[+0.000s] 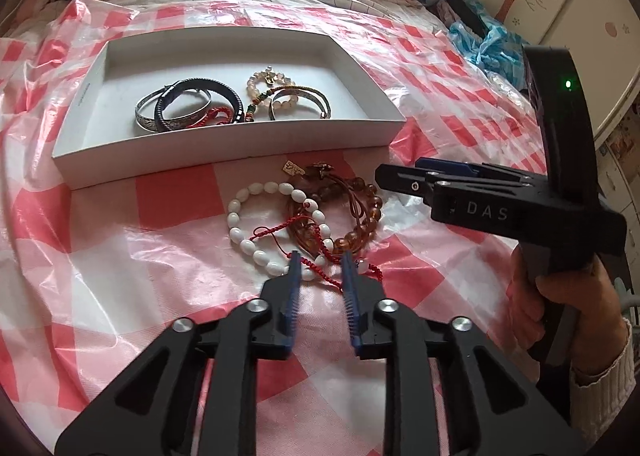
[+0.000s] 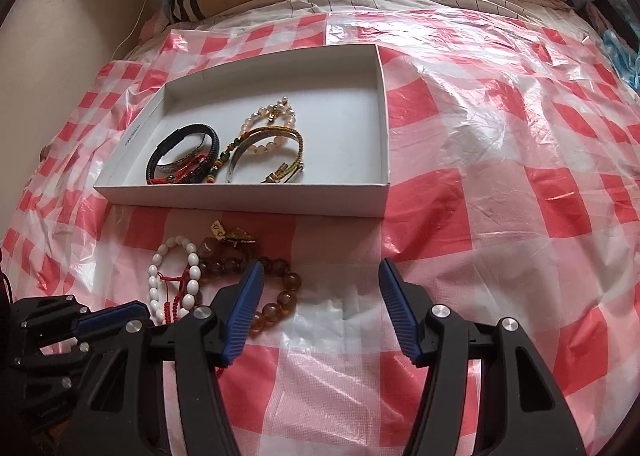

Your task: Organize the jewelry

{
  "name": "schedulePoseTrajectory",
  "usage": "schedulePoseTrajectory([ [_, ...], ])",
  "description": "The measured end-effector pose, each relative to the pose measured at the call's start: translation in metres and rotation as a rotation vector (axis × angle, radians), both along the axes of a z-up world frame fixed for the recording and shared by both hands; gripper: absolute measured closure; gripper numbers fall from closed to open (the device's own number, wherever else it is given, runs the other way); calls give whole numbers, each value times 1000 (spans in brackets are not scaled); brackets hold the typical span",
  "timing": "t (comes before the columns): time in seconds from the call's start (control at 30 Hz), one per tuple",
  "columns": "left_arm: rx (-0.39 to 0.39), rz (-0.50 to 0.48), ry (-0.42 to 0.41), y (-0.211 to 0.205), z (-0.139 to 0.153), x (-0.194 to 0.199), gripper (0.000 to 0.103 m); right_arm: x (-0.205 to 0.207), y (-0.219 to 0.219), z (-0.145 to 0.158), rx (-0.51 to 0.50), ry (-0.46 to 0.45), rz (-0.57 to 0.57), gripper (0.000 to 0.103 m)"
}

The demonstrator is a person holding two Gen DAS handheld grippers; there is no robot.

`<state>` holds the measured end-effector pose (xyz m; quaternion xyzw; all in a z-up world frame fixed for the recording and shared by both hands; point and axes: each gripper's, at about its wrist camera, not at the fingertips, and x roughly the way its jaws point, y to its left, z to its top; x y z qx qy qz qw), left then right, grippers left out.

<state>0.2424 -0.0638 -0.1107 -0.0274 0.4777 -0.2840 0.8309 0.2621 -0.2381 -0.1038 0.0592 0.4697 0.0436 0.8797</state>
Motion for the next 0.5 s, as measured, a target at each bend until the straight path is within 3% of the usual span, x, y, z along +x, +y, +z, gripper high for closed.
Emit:
schedulePoseTrajectory([
  [0.07, 25, 2, -21, -6, 0, -2, 64, 1, 2, 0, 0, 1, 5, 44],
  [0.17, 51, 12, -40, -11, -3, -3, 64, 1, 7, 0, -14, 4, 26, 42],
  [0.23, 58, 28, -40, -12, -6, -2, 81, 1, 10, -1, -24, 7, 35, 41],
  [0.37, 42, 33, -44, -10, -6, 1, 101, 1, 9, -2, -30, 12, 30, 41],
  [0.5, 46, -5, -58, -12, -1, -3, 103, 3, 6, -4, -41, 23, 20, 41],
])
